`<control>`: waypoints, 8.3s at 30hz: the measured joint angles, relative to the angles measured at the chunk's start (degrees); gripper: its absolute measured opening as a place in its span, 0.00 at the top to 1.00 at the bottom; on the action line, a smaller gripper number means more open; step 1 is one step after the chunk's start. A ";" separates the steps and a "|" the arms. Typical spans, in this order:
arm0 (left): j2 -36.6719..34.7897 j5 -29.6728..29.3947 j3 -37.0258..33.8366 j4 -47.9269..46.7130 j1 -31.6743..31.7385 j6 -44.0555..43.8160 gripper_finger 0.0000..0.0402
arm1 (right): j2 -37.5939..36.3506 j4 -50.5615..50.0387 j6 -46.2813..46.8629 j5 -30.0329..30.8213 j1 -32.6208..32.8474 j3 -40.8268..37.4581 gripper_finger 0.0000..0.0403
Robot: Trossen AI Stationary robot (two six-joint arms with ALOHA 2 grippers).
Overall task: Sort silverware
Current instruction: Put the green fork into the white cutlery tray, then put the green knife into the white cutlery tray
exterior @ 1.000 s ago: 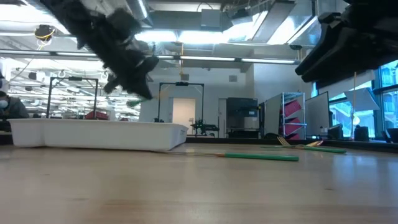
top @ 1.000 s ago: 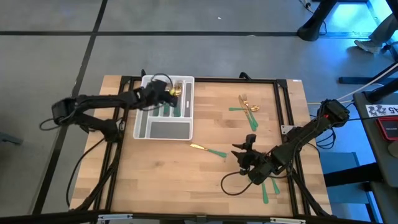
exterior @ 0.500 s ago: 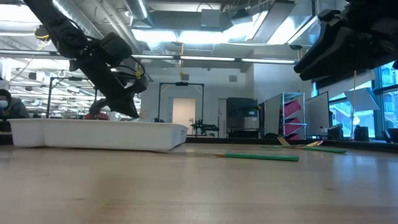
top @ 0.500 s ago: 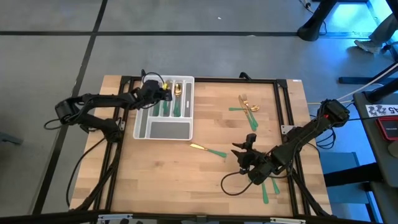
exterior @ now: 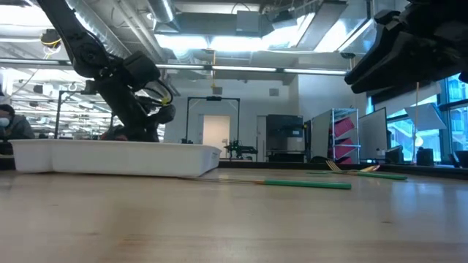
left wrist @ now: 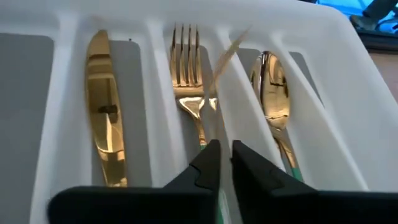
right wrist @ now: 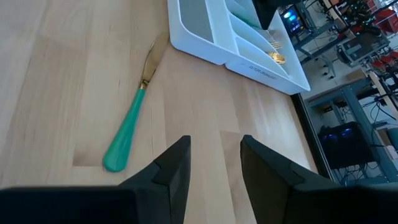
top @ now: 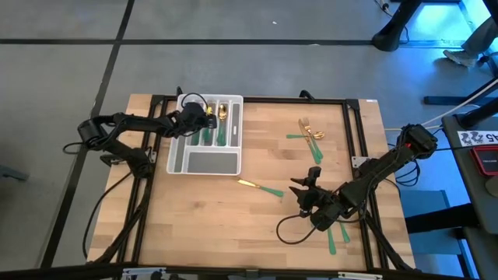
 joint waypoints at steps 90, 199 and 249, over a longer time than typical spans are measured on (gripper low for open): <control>0.55 -26.15 0.20 19.61 -70.33 24.74 0.94 | 35.17 88.09 -2.50 -48.96 -23.89 -15.61 0.95; 36.54 -42.41 11.32 65.10 -68.38 20.48 0.98 | 25.31 55.11 -8.67 -42.54 -16.19 -8.02 0.57; 36.54 -40.89 11.64 35.98 -72.08 3.81 0.41 | 26.43 65.54 -1.34 -37.64 -20.91 -16.58 0.68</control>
